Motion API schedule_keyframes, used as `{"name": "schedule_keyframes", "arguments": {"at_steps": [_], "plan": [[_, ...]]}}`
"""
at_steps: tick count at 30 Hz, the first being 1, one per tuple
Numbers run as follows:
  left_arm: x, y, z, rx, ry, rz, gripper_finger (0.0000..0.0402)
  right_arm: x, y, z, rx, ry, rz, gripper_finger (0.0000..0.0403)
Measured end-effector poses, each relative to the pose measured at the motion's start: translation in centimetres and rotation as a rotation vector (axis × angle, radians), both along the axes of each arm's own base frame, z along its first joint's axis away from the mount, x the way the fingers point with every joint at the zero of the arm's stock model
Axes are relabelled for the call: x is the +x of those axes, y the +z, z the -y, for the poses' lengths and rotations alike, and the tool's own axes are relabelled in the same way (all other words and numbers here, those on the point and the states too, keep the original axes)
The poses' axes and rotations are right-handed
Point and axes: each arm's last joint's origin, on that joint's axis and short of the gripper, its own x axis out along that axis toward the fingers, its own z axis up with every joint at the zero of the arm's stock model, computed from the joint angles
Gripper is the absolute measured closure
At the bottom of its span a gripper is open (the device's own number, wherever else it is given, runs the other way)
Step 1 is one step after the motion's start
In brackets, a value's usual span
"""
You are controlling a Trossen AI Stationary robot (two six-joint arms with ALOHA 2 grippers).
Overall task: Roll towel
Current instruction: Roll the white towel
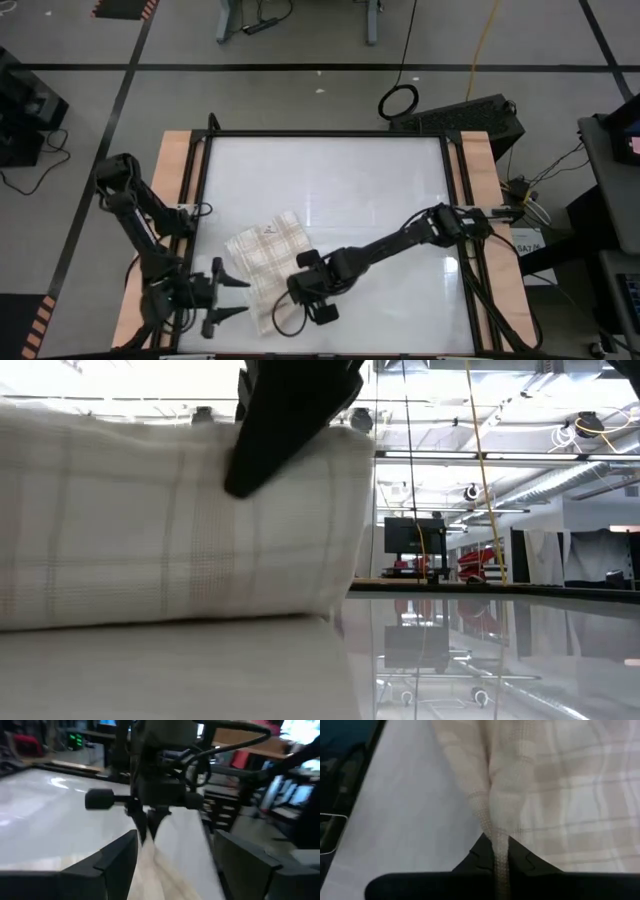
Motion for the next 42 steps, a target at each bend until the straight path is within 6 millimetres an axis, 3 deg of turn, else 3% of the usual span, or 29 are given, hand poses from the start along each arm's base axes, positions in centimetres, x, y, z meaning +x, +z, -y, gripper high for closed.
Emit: {"name": "schedule_keyframes", "arguments": {"at_steps": [6, 15, 19, 23, 30, 36, 42], "plan": [[3.8, -1.6, 0.3, 0.036, 0.036, -0.054, 0.0127, 0.6, 0.1, 1.8, 0.009, -0.042, 0.000, 0.0399], [8.0, -1.6, 1.2, 0.031, 0.080, -0.090, 0.0018, 1.1, 0.0, 4.1, 0.017, -0.096, -0.030, 0.0399], [9.4, -2.2, 0.0, -0.047, 0.100, -0.209, 0.0008, 1.2, 0.0, 4.1, 0.026, -0.094, -0.031, 0.0399], [9.9, -3.4, -1.5, -0.099, 0.178, -0.379, 0.0009, 1.2, 0.0, 4.1, 0.036, -0.118, -0.036, 0.0399], [10.4, -3.2, -1.3, -0.177, 0.154, -0.366, 0.0008, 1.3, -0.1, 5.0, 0.043, -0.173, -0.050, 0.0399], [11.0, -4.9, -1.5, -0.025, 0.162, -0.450, 0.0008, 1.4, -0.1, 5.4, 0.041, -0.183, -0.051, 0.0399], [11.8, -2.7, -0.4, 0.089, 0.110, -0.423, 0.0009, 1.4, -0.1, 5.4, 0.041, -0.183, -0.051, 0.0399]]}}
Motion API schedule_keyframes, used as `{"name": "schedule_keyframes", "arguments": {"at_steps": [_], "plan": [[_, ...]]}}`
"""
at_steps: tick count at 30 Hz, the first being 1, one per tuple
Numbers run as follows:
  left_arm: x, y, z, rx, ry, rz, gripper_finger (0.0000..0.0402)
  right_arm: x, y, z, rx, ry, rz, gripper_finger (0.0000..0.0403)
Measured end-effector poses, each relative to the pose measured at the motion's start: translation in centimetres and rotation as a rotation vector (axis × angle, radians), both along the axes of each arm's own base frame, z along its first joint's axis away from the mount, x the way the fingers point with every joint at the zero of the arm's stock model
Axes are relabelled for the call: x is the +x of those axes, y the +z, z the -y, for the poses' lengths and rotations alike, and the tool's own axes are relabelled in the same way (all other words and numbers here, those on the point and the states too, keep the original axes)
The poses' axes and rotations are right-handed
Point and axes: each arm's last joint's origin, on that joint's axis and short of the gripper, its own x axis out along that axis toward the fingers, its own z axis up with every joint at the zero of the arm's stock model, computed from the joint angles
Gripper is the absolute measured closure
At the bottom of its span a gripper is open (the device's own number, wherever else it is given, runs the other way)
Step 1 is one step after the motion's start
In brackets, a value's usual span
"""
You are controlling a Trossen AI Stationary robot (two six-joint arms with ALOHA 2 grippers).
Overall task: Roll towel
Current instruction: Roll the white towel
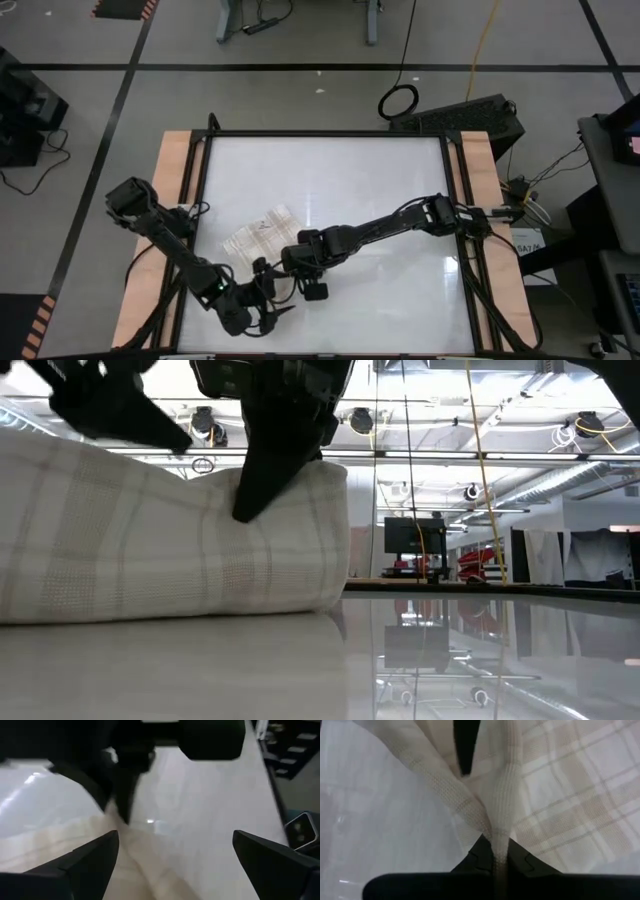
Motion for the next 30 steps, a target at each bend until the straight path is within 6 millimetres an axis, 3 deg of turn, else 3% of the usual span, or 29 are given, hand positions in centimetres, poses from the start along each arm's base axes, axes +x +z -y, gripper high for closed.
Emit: {"name": "schedule_keyframes", "arguments": {"at_steps": [4, 9, 14, 18, 22, 28, 30], "plan": [[-0.1, 1.2, -0.1, 0.068, 0.053, -0.062, 0.0009, 0.0, 0.0, 0.0, 0.001, -0.002, 0.002, 0.0399], [0.2, -0.5, -1.3, 0.025, 0.138, -0.190, 0.0007, 0.1, 0.0, 0.1, -0.008, -0.014, 0.009, 0.0399], [0.7, -2.2, -1.1, -0.008, 0.152, -0.251, 0.0003, 0.1, 0.0, 0.2, -0.013, -0.023, 0.003, 0.0399], [0.4, -2.5, -0.8, -0.112, 0.122, -0.333, 0.0031, -0.1, -0.1, 0.2, -0.017, -0.022, -0.012, 0.0399], [-0.2, -2.6, -0.2, -0.136, 0.074, -0.385, 0.0121, -0.3, -0.1, 0.0, -0.018, -0.012, -0.034, 0.0399], [-1.3, -2.3, 0.9, -0.027, -0.062, -0.375, 0.0337, -0.8, -0.2, -0.7, 0.030, 0.006, -0.077, 0.0399], [-1.7, -2.2, 1.2, 0.051, -0.104, -0.363, 0.0382, -1.1, -0.3, -1.0, 0.030, -0.005, -0.104, 0.0399]]}}
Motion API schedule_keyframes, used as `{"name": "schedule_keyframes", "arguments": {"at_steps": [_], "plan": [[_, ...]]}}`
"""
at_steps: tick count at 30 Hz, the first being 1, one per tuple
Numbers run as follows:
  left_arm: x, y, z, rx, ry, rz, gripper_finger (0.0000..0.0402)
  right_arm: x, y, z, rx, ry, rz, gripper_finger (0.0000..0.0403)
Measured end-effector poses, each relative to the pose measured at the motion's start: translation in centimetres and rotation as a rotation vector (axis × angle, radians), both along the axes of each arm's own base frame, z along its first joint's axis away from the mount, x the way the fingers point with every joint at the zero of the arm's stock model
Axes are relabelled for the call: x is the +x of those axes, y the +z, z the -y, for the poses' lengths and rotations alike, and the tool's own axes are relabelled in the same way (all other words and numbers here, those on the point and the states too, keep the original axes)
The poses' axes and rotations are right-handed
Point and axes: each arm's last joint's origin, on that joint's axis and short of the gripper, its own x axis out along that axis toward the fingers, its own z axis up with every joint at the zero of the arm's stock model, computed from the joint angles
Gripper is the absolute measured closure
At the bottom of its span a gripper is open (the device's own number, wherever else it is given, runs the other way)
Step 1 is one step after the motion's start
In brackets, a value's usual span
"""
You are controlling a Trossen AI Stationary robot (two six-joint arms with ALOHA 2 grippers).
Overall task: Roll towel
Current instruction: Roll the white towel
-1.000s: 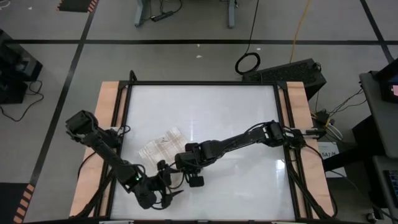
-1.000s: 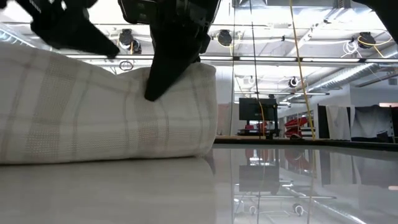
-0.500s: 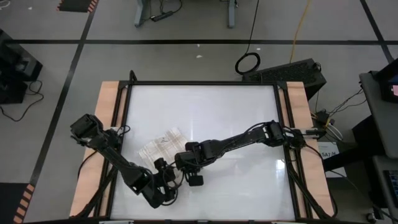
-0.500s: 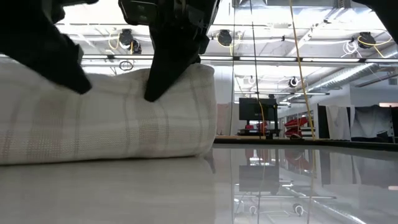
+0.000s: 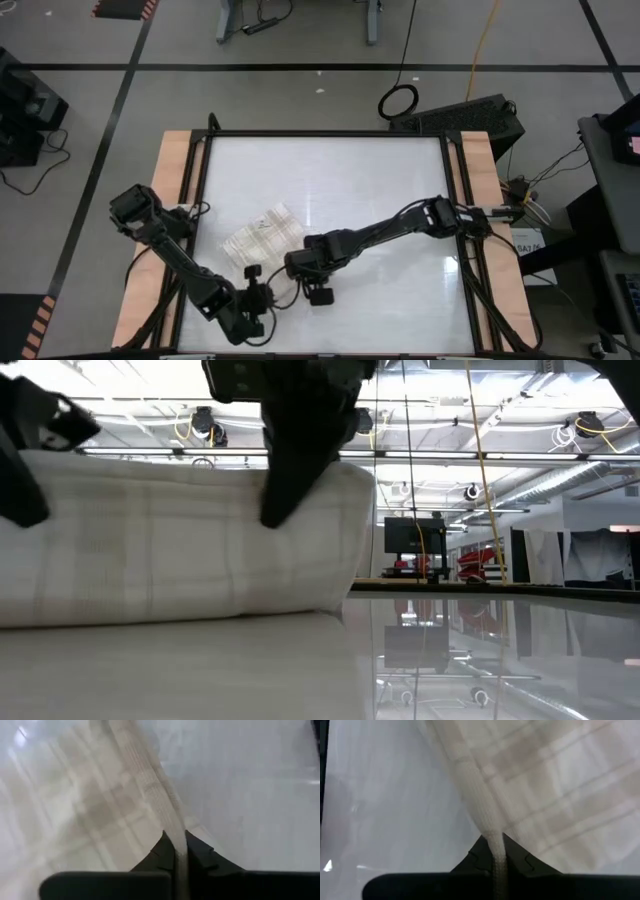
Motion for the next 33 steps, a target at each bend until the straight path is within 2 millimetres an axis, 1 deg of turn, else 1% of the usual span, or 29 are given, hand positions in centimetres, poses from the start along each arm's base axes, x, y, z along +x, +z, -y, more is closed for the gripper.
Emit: {"name": "schedule_keyframes", "arguments": {"at_steps": [4, 7, 11, 15, 17, 20, 23, 26, 27, 29, 31, 33], "plan": [[-0.3, 0.3, 0.1, 0.120, -0.091, 0.028, 0.0385, -0.6, -0.1, -0.6, 0.001, -0.028, -0.050, 0.0399], [-0.7, 0.8, -0.5, 0.162, -0.121, -0.006, 0.0386, -0.8, -0.1, -1.3, 0.041, -0.028, -0.064, 0.0399], [-1.6, 2.2, -0.7, 0.097, -0.147, -0.046, 0.0387, -0.5, 0.3, -2.4, 0.136, -0.021, -0.020, 0.0398], [-3.2, 3.0, 0.5, -0.025, -0.191, -0.073, 0.0387, 0.5, 0.9, -3.4, 0.199, 0.007, 0.109, 0.0386], [-4.3, 3.0, 1.3, -0.061, -0.191, -0.086, 0.0387, 0.9, 1.2, -3.6, 0.212, 0.027, 0.174, 0.0368], [-5.7, 2.8, 2.1, -0.085, -0.176, -0.093, 0.0388, 1.3, 1.5, -3.8, 0.199, 0.091, 0.234, 0.0326], [-6.4, 2.8, 2.5, -0.106, -0.120, -0.067, 0.0388, 1.4, 1.5, -3.8, 0.151, 0.155, 0.274, 0.0280], [-6.5, 2.9, 2.6, -0.112, -0.077, -0.032, 0.0388, 1.2, 1.5, -4.0, 0.125, 0.193, 0.273, 0.0237], [-6.5, 2.9, 2.6, -0.112, -0.071, -0.026, 0.0388, 1.0, 1.4, -4.3, 0.106, 0.202, 0.274, 0.0224], [-6.3, 2.9, 2.5, -0.112, -0.064, -0.023, 0.0388, 0.4, 1.3, -5.7, 0.021, 0.240, 0.285, 0.0203], [-6.0, 2.9, 2.3, -0.111, -0.053, -0.023, 0.0388, -0.9, 1.5, -7.3, -0.081, 0.267, 0.272, 0.0186], [-5.8, 2.9, 2.1, -0.106, -0.051, -0.023, 0.0388, -2.2, 2.0, -8.6, -0.170, 0.253, 0.264, 0.0172]]}}
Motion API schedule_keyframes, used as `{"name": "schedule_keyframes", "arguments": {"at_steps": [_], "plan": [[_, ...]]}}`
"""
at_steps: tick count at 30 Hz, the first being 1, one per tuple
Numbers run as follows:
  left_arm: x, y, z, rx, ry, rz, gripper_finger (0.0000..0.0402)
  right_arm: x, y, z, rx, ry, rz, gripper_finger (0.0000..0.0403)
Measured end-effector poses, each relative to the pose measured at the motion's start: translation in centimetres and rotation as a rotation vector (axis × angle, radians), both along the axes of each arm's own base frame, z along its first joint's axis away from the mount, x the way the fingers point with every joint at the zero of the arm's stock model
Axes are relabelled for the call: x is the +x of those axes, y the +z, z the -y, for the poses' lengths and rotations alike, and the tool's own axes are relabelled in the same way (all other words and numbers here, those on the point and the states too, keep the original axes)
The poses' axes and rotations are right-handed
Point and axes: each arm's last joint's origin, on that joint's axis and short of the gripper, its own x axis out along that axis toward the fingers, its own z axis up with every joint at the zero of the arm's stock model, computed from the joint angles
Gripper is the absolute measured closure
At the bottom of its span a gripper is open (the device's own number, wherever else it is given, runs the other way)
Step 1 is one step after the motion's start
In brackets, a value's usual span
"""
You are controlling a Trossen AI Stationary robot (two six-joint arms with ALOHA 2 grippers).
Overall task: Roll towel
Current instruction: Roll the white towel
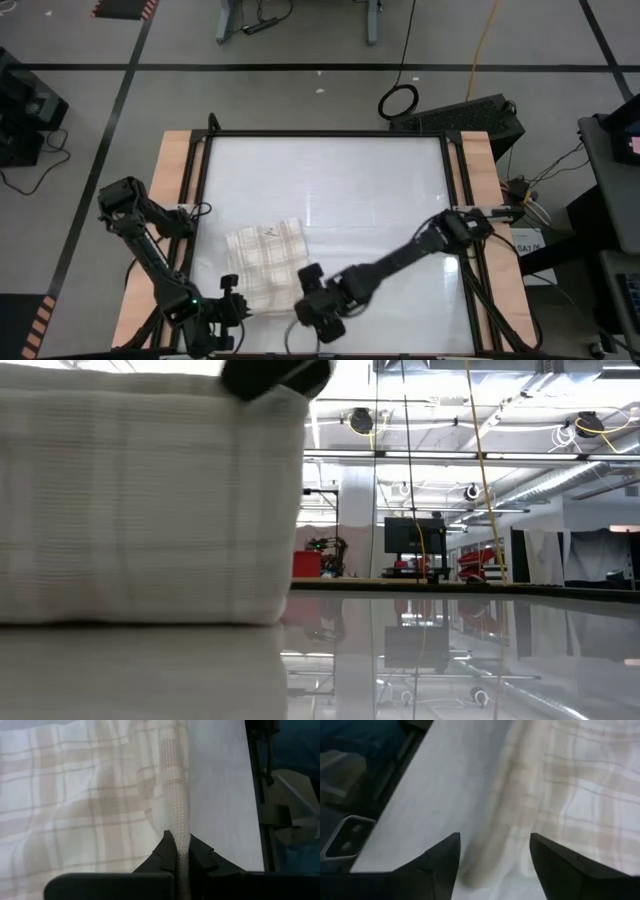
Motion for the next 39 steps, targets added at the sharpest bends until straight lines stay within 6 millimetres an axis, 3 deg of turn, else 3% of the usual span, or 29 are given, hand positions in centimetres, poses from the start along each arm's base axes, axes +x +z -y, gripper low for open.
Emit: {"name": "schedule_keyframes", "arguments": {"at_steps": [4, 8, 13, 17, 24, 39], "plan": [[0.5, 0.0, -0.3, -0.001, 0.000, -0.013, 0.0388, -2.0, 2.3, -1.2, -0.101, -0.094, 0.068, 0.0154], [0.7, -0.1, -0.5, -0.006, 0.007, -0.023, 0.0388, -3.4, 3.6, -2.5, -0.083, -0.104, 0.090, 0.0154], [0.7, -0.1, -0.5, -0.017, 0.024, -0.023, 0.0388, -4.3, 0.5, -4.3, -0.106, -0.137, 0.046, 0.0165], [0.6, -0.1, -0.4, -0.016, 0.027, -0.020, 0.0389, -4.8, -1.4, -5.4, -0.169, -0.194, 0.135, 0.0169], [0.5, -0.1, -0.4, -0.023, 0.045, -0.023, 0.0389, -4.5, -1.8, -5.6, -0.156, -0.183, 0.189, 0.0184], [0.0, -0.1, -0.2, -0.042, 0.079, -0.008, 0.0389, -2.4, -3.1, -3.0, -0.141, -0.082, 0.099, 0.0311]]}}
